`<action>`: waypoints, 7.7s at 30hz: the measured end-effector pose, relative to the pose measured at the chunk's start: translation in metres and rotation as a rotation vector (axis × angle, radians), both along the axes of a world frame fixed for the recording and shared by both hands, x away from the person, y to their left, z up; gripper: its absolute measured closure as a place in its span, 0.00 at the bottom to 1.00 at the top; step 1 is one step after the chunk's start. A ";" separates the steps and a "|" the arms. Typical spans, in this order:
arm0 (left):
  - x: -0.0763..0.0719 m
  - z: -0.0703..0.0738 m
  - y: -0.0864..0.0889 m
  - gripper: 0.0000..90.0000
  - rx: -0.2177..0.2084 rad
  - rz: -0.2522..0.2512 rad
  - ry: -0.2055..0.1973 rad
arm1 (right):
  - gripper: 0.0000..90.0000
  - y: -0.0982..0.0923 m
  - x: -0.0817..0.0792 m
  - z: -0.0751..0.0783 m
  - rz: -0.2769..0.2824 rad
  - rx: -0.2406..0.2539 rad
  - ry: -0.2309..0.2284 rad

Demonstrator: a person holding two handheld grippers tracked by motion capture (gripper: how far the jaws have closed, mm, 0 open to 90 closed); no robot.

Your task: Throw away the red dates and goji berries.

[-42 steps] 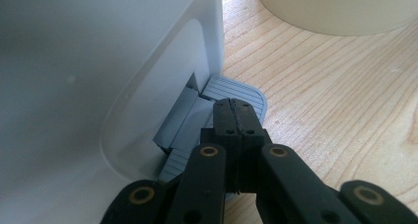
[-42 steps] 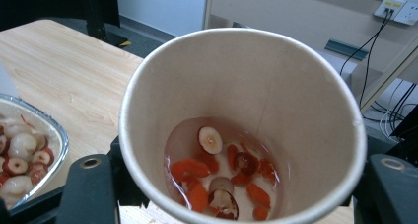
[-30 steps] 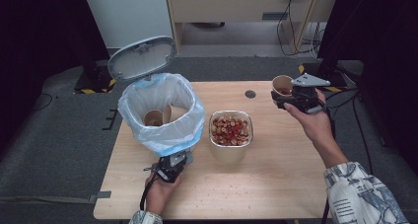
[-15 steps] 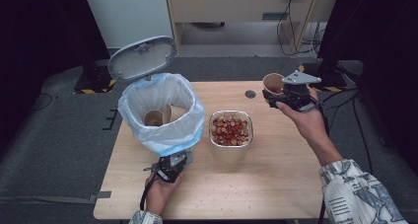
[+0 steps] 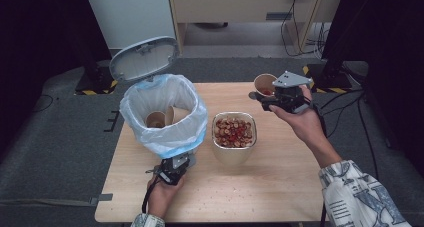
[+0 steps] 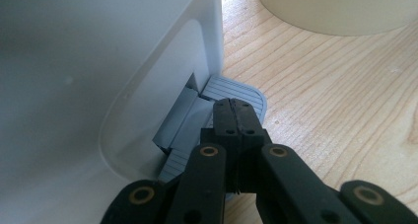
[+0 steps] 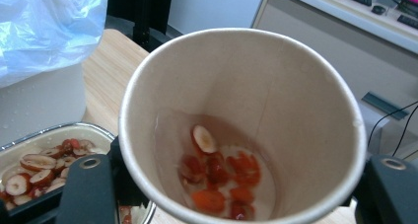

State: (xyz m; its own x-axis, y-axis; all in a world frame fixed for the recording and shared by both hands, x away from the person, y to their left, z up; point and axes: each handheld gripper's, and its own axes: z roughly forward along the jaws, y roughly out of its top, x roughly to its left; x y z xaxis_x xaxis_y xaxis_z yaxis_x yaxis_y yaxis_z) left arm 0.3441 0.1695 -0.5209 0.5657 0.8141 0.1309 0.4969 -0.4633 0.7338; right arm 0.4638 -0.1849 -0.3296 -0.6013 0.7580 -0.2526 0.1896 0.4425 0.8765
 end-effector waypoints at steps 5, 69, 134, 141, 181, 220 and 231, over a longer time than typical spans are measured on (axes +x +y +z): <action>0.000 0.000 0.000 1.00 0.000 0.000 0.000 | 0.35 0.005 -0.001 0.001 0.009 -0.016 -0.008; 0.001 0.000 0.000 1.00 -0.002 -0.003 -0.002 | 0.35 0.045 -0.015 0.033 0.127 -0.357 -0.240; 0.001 0.000 0.000 1.00 -0.005 -0.003 0.000 | 0.35 0.064 -0.025 0.020 0.162 -0.683 -0.368; 0.001 0.000 0.000 1.00 -0.004 -0.003 0.000 | 0.35 0.065 -0.027 0.019 0.166 -0.697 -0.369; 0.001 0.000 0.000 1.00 -0.003 -0.003 -0.001 | 0.35 0.072 -0.031 0.015 0.178 -0.821 -0.433; 0.001 0.000 0.000 1.00 -0.002 -0.007 -0.001 | 0.35 0.078 -0.039 0.035 0.189 -0.999 -0.569; 0.001 0.000 0.000 1.00 0.000 -0.009 -0.002 | 0.35 0.077 -0.039 0.036 0.187 -1.003 -0.569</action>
